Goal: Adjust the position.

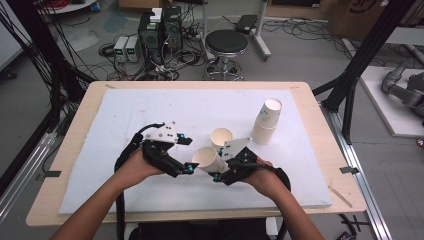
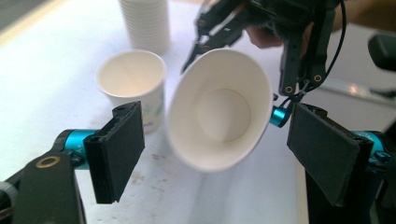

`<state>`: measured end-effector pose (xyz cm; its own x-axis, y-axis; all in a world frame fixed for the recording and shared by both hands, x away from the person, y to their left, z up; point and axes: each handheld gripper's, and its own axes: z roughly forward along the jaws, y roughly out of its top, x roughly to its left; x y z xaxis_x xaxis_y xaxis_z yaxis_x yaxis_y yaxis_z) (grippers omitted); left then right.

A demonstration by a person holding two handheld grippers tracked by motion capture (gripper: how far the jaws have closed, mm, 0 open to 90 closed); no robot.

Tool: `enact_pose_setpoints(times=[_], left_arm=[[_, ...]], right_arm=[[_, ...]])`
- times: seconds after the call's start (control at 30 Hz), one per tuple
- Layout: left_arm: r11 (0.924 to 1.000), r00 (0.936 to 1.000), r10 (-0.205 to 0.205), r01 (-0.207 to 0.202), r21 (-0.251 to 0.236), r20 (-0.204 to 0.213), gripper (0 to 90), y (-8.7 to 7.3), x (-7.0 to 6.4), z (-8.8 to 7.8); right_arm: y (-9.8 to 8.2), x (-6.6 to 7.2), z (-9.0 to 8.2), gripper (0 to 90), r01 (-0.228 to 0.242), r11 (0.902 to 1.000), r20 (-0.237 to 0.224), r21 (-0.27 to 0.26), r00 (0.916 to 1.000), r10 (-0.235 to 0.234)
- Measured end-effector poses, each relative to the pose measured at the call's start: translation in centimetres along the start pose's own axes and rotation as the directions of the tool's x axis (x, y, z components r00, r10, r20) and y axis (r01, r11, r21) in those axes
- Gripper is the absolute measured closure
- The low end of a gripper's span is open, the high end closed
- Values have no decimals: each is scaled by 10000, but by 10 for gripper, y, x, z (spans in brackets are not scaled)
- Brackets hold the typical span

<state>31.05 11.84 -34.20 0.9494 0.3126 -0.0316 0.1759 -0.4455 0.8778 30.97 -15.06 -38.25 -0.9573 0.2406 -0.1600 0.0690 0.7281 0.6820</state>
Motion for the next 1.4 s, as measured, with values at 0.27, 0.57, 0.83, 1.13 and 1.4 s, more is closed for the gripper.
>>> enact_pose_setpoints(times=[0.27, 0.57, 0.83, 1.13, 1.4], left_arm=[[9846, 9924, -843, 690, -1609, -899, 187, -28, 7, -19], [9562, 9696, -1790, 1315, -2616, -1670, 189, -71, 11, -18], [9479, 9543, -2052, 1385, -2868, -2174, 192, -94, 13, -18], [9363, 9425, -2171, 1273, -3274, -2542, 194, -108, 15, -22], [9268, 9344, -2347, 1319, -3517, -2680, 193, -115, 13, -23]], right_arm=[[-30, 0, -20, 376, -676, 9865, 778, -1494, 9938, 799], [-55, -2, -35, 376, -1493, 9382, 1164, -3122, 9741, 1937], [-71, -5, -39, 373, -1989, 9024, 1248, -3823, 9565, 2636], [-81, -8, -44, 363, -2389, 8581, 1667, -4545, 9235, 3454], [-83, -8, -49, 358, -2350, 8419, 1868, -4857, 9130, 3626]])
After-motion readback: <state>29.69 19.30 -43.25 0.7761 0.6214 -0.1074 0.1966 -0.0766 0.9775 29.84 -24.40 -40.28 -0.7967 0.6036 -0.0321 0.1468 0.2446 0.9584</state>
